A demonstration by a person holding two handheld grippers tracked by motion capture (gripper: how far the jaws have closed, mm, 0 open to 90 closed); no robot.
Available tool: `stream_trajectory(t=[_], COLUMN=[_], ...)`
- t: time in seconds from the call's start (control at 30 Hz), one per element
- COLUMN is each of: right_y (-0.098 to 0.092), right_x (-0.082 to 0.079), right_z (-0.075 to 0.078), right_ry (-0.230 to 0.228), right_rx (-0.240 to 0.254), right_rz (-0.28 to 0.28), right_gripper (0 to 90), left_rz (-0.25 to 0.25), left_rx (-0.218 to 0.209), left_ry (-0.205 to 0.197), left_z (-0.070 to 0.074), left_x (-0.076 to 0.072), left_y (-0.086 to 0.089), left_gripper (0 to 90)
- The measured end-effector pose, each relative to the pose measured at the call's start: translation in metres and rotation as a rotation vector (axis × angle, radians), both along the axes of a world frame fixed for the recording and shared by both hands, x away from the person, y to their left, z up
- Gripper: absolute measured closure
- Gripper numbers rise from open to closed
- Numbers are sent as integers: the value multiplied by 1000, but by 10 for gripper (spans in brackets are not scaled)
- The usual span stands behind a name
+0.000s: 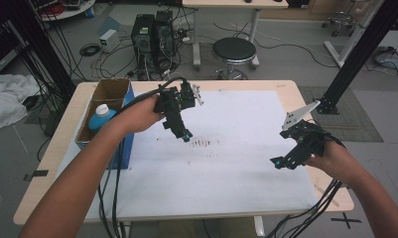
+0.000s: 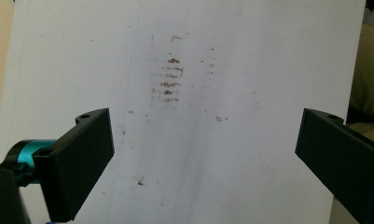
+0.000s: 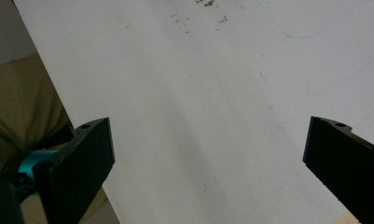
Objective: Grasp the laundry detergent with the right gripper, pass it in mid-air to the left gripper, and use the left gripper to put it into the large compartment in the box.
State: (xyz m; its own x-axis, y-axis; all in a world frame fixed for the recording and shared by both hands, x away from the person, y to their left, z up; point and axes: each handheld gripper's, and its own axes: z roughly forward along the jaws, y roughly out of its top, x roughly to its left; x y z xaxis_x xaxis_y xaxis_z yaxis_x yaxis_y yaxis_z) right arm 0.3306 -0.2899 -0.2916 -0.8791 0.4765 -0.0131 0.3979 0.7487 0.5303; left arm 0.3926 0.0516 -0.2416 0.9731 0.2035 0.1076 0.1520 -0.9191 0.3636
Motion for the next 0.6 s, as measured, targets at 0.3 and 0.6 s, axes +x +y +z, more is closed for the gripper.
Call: stream_trajectory(t=[0.3, 0.6], right_y=[6, 5], right_x=[3, 1], right_z=[1, 1], right_ry=[-1, -2], right_rx=[-10, -11], right_rz=[7, 5], right_gripper=[10, 10], left_rz=[-12, -14], left_rx=[22, 27], left_ry=[-6, -5], left_z=[0, 0], left_x=[-5, -7], left_y=[2, 1], left_gripper=[44, 43])
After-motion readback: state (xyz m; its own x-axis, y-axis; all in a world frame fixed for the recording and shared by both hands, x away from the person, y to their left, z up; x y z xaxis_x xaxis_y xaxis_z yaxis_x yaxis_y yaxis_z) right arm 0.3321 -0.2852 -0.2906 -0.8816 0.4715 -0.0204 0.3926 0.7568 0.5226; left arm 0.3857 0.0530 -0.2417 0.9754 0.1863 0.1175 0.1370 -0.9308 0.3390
